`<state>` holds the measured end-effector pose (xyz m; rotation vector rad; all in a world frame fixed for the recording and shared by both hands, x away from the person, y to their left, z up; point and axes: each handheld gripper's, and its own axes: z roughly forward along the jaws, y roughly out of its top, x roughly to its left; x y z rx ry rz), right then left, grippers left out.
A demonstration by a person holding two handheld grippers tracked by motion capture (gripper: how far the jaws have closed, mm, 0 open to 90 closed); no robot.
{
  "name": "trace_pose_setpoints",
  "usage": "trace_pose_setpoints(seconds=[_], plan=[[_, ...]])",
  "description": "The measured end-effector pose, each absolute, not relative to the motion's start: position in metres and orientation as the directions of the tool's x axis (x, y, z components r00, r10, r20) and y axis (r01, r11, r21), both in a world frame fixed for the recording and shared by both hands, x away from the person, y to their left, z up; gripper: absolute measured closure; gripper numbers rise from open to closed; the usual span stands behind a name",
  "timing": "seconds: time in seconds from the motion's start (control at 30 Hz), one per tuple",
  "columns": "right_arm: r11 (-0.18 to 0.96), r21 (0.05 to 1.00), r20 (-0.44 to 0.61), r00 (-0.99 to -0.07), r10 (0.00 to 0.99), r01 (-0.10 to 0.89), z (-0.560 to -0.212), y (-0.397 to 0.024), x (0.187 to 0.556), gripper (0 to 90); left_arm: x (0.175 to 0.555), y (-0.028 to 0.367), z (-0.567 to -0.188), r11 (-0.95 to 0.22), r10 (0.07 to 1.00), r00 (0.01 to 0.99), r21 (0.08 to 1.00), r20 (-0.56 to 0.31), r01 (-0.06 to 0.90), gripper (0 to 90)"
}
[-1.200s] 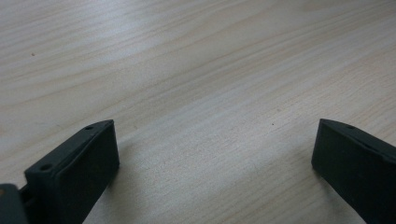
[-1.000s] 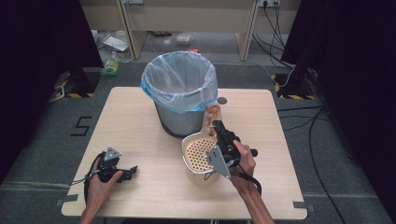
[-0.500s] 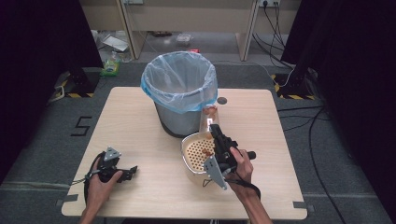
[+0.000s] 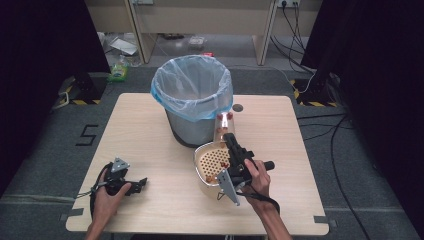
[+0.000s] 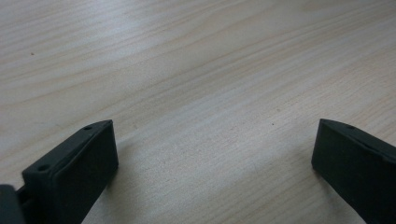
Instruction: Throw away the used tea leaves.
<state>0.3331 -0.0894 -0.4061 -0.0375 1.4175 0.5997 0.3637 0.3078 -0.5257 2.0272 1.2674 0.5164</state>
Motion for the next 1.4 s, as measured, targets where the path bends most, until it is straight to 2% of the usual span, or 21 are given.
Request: trace_pose_setpoints(seconds=[0.43, 0.5, 0.57, 0.63, 0.93, 1.0, 1.07, 1.13, 1.2, 1.4], plan=[[0.864, 0.284, -0.937, 0.069, 0.342, -0.416, -0.405, -0.087, 0.331, 87.7, 0.364, 0.308, -0.526, -0.293, 0.895, 0.446, 0.725, -0.023, 0.624, 0.0], [0.869, 0.235, -0.945, 0.106, 0.309, -0.436, -0.403, -0.085, 0.327, 87.7, 0.364, 0.308, -0.526, -0.292, 0.895, 0.446, 0.725, -0.023, 0.624, 0.0], [0.877, 0.263, -0.945, 0.075, 0.318, -0.401, -0.411, -0.087, 0.334, 87.8, 0.364, 0.308, -0.526, -0.293, 0.895, 0.446, 0.725, -0.023, 0.624, 0.0], [0.877, 0.226, -0.951, 0.098, 0.292, -0.424, -0.411, -0.085, 0.33, 87.8, 0.364, 0.308, -0.526, -0.292, 0.895, 0.446, 0.725, -0.024, 0.624, 0.0], [0.874, 0.224, -0.944, 0.128, 0.305, -0.432, -0.404, -0.086, 0.328, 87.8, 0.364, 0.307, -0.526, -0.291, 0.896, 0.443, 0.725, -0.022, 0.625, 0.0], [0.888, 0.202, -0.95, 0.137, 0.28, -0.413, -0.407, -0.086, 0.331, 87.8, 0.365, 0.307, -0.526, -0.291, 0.897, 0.442, 0.724, -0.022, 0.625, 0.0], [0.878, 0.169, -0.948, 0.169, 0.269, -0.448, -0.407, -0.082, 0.325, 87.8, 0.365, 0.307, -0.526, -0.292, 0.896, 0.443, 0.724, -0.021, 0.625, 0.0], [0.894, 0.203, -0.954, 0.124, 0.272, -0.399, -0.414, -0.084, 0.334, 87.7, 0.365, 0.307, -0.526, -0.292, 0.896, 0.443, 0.724, -0.021, 0.625, 0.0], [0.894, 0.172, -0.961, 0.129, 0.245, -0.415, -0.415, -0.081, 0.332, 87.7, 0.365, 0.307, -0.526, -0.292, 0.896, 0.443, 0.724, -0.021, 0.625, 0.0], [0.887, 0.239, -0.951, 0.09, 0.296, -0.395, -0.408, -0.084, 0.334, 87.7, 0.365, 0.307, -0.526, -0.292, 0.896, 0.443, 0.724, -0.021, 0.625, 0.0]])
